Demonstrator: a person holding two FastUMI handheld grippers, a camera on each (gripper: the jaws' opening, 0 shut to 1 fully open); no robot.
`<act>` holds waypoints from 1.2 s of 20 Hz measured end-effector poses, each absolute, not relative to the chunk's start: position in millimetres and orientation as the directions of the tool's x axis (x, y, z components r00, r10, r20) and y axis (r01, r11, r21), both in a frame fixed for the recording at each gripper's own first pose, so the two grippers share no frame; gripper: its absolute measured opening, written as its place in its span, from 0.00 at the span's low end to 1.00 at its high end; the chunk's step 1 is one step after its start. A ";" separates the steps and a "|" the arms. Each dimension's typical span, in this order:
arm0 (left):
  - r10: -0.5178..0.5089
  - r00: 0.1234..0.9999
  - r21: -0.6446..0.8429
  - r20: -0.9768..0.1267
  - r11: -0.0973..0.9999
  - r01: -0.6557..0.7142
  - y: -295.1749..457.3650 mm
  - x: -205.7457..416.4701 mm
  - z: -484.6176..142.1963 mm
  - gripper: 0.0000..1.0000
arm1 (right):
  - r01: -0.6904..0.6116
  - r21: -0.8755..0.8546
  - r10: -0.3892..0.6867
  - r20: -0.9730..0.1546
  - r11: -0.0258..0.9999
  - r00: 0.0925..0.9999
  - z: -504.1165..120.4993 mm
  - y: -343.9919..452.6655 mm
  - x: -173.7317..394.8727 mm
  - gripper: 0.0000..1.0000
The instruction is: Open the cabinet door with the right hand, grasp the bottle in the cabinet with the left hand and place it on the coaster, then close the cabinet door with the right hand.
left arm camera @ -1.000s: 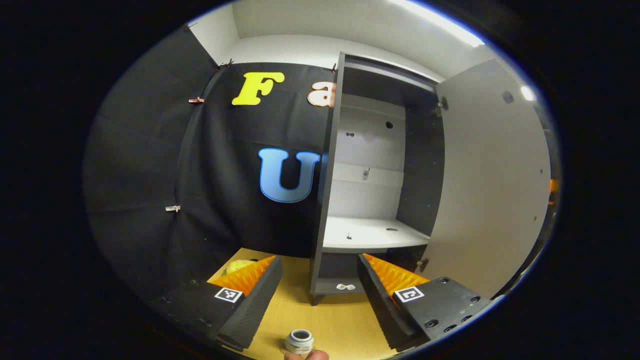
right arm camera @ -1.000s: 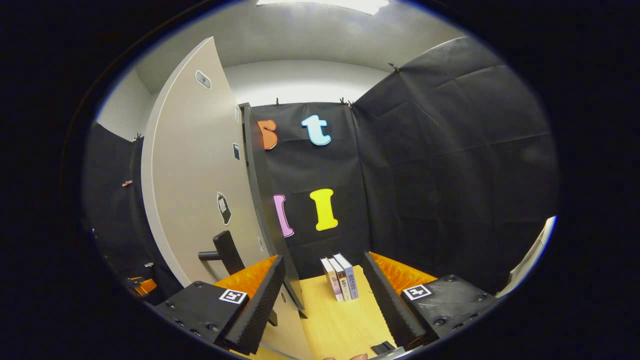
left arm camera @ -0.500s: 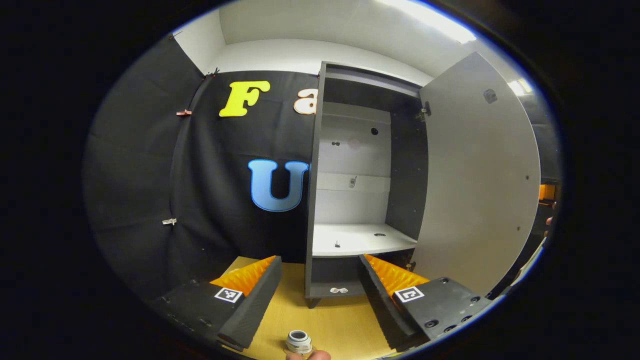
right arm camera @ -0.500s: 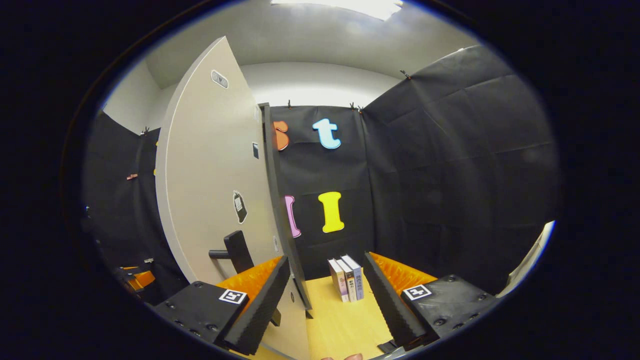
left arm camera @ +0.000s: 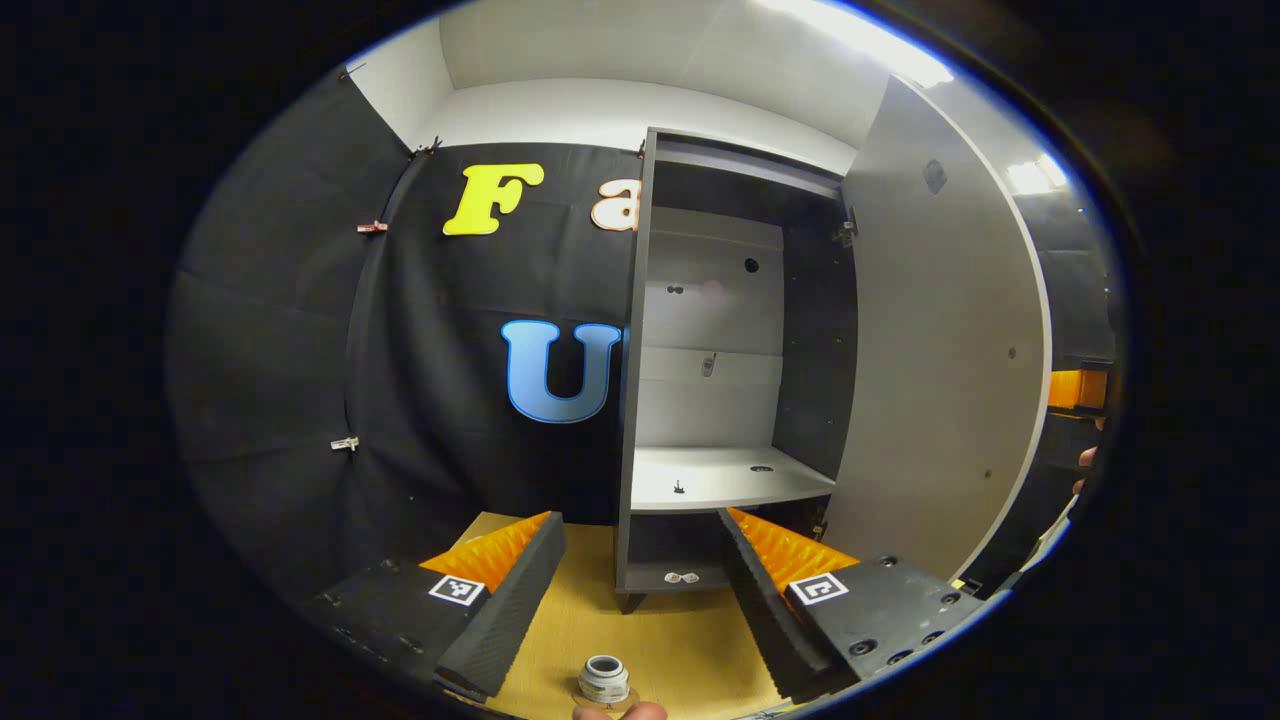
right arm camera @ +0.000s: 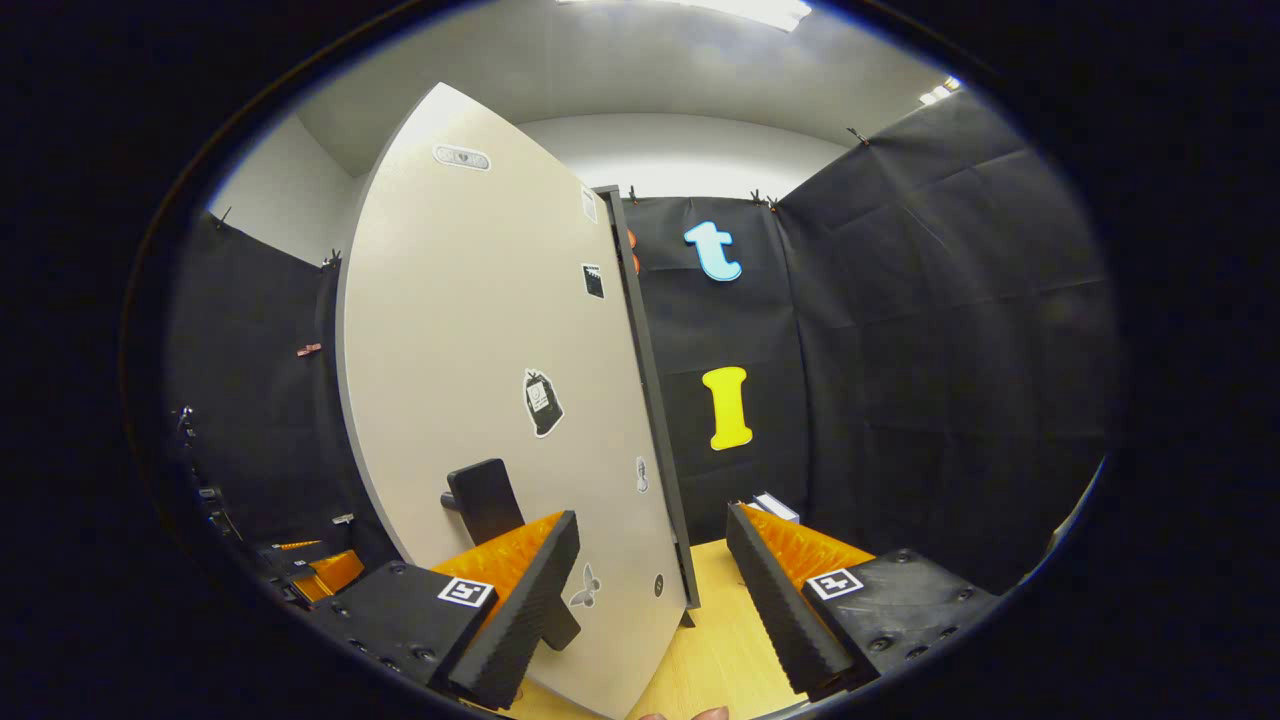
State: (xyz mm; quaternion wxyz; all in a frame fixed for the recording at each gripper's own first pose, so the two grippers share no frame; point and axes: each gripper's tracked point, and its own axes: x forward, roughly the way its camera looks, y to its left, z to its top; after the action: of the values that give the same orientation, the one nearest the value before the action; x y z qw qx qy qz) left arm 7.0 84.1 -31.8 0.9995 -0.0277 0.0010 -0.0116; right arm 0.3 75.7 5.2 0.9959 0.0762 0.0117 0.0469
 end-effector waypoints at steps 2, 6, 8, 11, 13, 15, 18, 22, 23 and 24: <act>-0.017 1.000 -0.052 -0.001 0.998 0.017 88.4 2.7 -32.1 0.95 | -0.098 0.153 0.101 -0.013 0.983 0.995 4.0 87.7 1.2 0.97; -0.013 1.000 -0.049 0.004 0.999 0.013 89.1 3.5 -30.2 0.95 | -0.134 0.168 0.139 -0.017 0.977 0.990 0.1 113.9 6.7 0.97; -0.013 1.000 -0.051 0.008 0.999 0.014 90.2 4.4 -29.8 0.95 | -0.154 0.172 0.159 -0.016 0.973 0.987 -1.1 127.4 9.8 0.97; -0.015 1.000 -0.051 0.010 0.999 0.015 90.8 5.6 -28.3 0.95 | -0.192 0.171 0.198 -0.017 0.966 0.980 -2.9 149.4 16.2 0.97; -0.015 1.000 -0.049 0.011 0.999 0.015 91.9 6.1 -27.5 0.95 | -0.227 0.172 0.234 -0.020 0.959 0.972 -3.4 163.9 17.3 0.98; -0.014 1.000 -0.048 0.013 0.999 0.014 92.5 7.6 -26.1 0.95 | -0.285 0.175 0.294 -0.029 0.943 0.955 -6.3 189.6 16.9 0.98; -0.008 1.000 -0.043 0.020 0.999 0.009 94.7 6.8 -23.5 0.95 | -0.325 0.165 0.335 -0.039 0.931 0.941 -7.6 205.8 10.4 0.98; 0.001 1.000 -0.040 0.026 0.999 0.000 96.7 4.0 -21.3 0.95 | -0.330 0.151 0.340 -0.042 0.932 0.940 -11.1 207.9 9.5 0.98; 0.003 1.000 -0.039 0.029 0.999 -0.002 96.9 1.9 -19.9 0.95 | -0.326 0.147 0.336 -0.044 0.934 0.941 -11.4 206.8 9.1 0.98; 0.003 0.999 -0.037 0.032 0.999 -0.002 96.1 1.7 -18.6 0.95 | -0.322 0.145 0.331 -0.044 0.936 0.942 -12.0 204.6 7.8 0.98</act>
State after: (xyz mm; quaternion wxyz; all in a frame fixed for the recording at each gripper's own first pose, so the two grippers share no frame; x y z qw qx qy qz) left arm 1.7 96.1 -18.6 0.9997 -0.0183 -0.0160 0.0014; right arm 7.8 204.6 -12.0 0.9832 0.0680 0.0338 0.1662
